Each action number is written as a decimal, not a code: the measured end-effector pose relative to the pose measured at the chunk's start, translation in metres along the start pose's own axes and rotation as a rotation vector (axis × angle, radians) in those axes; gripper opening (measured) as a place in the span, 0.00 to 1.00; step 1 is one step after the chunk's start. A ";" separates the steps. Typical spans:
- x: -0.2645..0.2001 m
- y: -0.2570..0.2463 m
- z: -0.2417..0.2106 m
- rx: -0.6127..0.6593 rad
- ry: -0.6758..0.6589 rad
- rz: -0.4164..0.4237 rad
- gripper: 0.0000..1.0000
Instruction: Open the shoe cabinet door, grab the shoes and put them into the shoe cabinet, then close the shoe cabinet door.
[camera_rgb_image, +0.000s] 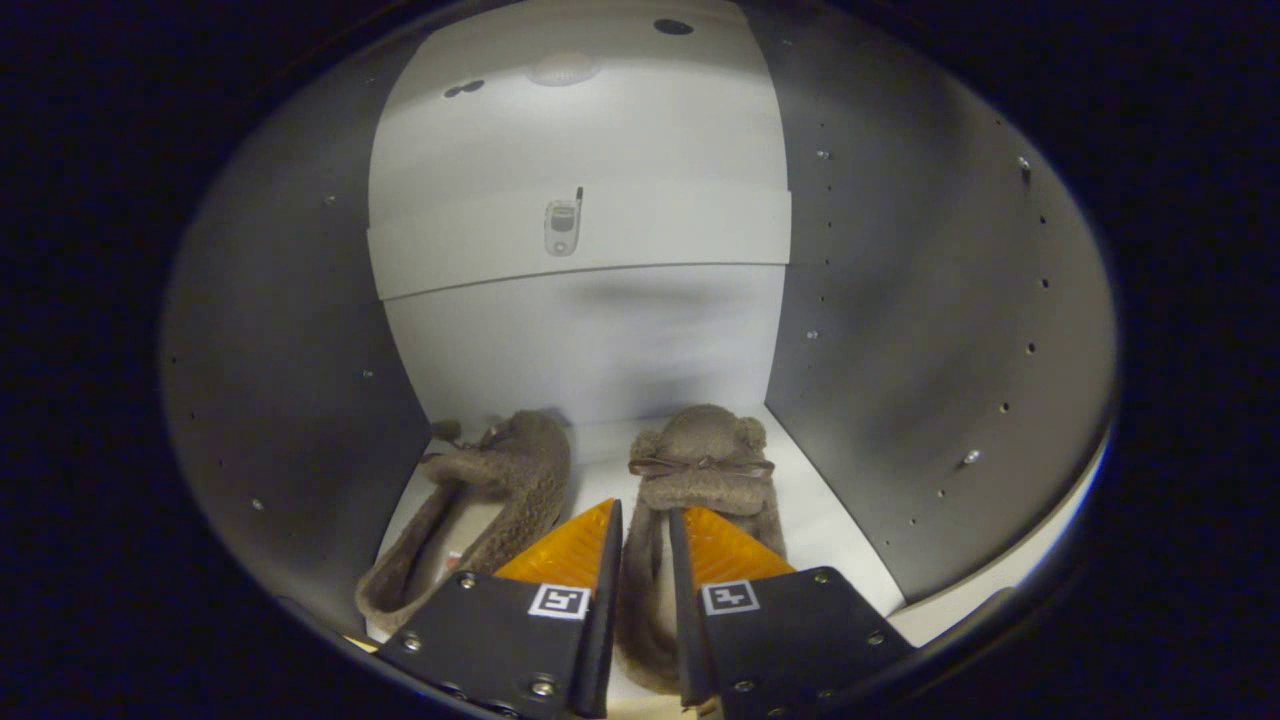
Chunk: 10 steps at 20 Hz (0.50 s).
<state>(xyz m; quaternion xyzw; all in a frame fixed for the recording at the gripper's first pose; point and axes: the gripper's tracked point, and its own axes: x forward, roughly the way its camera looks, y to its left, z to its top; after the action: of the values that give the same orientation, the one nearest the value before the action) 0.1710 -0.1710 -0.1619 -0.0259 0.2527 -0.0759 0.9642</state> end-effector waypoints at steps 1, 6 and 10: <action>-0.006 0.001 0.000 -0.002 -0.006 0.003 0.27; -0.041 0.001 0.004 -0.014 -0.046 0.017 0.27; -0.077 -0.003 0.008 -0.021 -0.094 0.024 0.27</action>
<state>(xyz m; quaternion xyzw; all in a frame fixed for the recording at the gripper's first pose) 0.1083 -0.1616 -0.1176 -0.0367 0.2081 -0.0602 0.9756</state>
